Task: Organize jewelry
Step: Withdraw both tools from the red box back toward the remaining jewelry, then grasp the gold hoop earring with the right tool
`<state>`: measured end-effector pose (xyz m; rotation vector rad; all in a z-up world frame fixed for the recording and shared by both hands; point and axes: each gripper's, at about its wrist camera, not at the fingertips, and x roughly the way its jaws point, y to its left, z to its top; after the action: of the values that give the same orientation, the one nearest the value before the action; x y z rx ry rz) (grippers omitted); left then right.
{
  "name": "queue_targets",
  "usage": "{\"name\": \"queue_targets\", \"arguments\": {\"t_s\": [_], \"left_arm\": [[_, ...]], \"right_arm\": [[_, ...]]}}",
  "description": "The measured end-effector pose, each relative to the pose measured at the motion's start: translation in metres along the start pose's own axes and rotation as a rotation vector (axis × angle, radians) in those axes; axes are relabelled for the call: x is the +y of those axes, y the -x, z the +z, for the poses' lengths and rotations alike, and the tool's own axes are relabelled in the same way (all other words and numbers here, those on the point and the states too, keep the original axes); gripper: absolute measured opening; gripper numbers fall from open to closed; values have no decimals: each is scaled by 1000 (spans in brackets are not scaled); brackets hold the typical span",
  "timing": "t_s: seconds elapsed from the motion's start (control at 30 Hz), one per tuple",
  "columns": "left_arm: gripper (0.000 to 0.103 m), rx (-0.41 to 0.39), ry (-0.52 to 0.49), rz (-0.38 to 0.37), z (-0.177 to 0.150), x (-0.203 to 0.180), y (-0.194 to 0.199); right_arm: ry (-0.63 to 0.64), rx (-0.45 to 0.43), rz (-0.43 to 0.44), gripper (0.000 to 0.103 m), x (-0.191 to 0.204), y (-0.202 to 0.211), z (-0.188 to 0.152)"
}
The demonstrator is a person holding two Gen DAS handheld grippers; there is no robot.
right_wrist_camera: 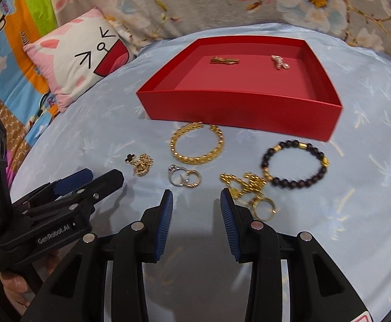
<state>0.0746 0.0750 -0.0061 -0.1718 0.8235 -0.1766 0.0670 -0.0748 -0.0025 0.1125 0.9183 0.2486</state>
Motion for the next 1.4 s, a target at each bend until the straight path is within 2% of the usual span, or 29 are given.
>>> {"name": "queue_targets", "arguments": {"t_s": [0.27, 0.47, 0.77, 1.0, 1.4], "left_arm": [[72, 5, 24, -16, -2, 11, 3], [72, 8, 20, -19, -1, 10, 3], [72, 9, 10, -21, -2, 7, 2], [72, 9, -5, -31, -3, 0, 3], [72, 26, -102, -95, -14, -51, -1]], "right_arm": [[25, 19, -17, 36, 8, -23, 11], [46, 11, -43, 17, 8, -25, 11], [27, 3, -28, 16, 3, -20, 6], [-17, -17, -16, 16, -9, 0, -3], [-82, -40, -53, 16, -40, 34, -23]]}}
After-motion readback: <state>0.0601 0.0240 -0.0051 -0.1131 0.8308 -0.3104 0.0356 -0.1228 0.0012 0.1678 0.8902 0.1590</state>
